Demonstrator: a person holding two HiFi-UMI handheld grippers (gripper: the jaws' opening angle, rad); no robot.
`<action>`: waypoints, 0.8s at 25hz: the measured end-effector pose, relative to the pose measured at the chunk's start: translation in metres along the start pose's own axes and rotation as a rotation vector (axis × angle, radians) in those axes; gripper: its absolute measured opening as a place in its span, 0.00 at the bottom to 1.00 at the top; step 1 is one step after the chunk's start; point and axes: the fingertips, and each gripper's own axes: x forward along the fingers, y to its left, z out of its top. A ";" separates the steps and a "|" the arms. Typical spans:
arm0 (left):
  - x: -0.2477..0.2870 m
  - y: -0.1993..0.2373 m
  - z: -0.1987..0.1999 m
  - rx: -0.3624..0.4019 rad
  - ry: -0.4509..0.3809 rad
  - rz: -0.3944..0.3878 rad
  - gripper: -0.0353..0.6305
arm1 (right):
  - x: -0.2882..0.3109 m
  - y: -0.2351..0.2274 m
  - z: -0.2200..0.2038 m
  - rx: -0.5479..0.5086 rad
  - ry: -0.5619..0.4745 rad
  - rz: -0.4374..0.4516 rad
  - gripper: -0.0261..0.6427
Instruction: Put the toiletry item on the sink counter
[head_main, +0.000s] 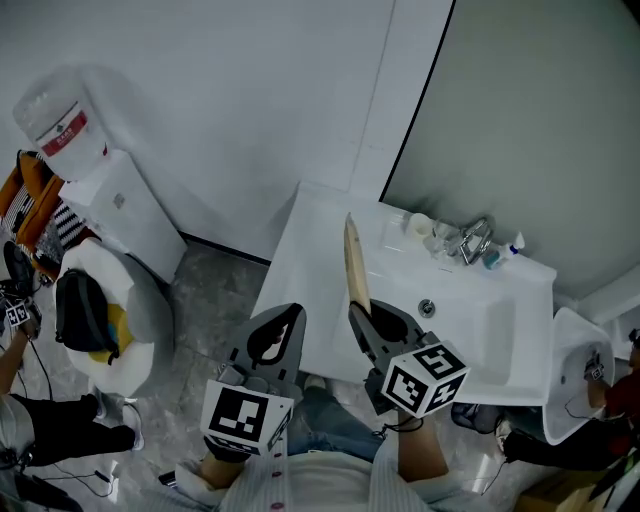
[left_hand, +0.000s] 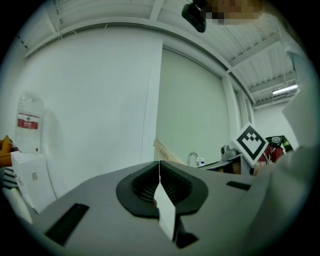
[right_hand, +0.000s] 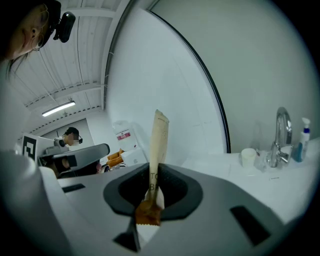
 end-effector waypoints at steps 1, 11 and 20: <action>0.007 0.001 0.001 0.000 0.000 0.006 0.08 | 0.004 -0.005 0.003 -0.003 0.003 0.007 0.12; 0.055 0.006 0.006 0.005 -0.001 0.036 0.08 | 0.028 -0.035 0.025 -0.023 0.012 0.068 0.12; 0.071 0.020 0.008 0.004 -0.002 0.036 0.08 | 0.043 -0.038 0.033 -0.032 0.019 0.071 0.12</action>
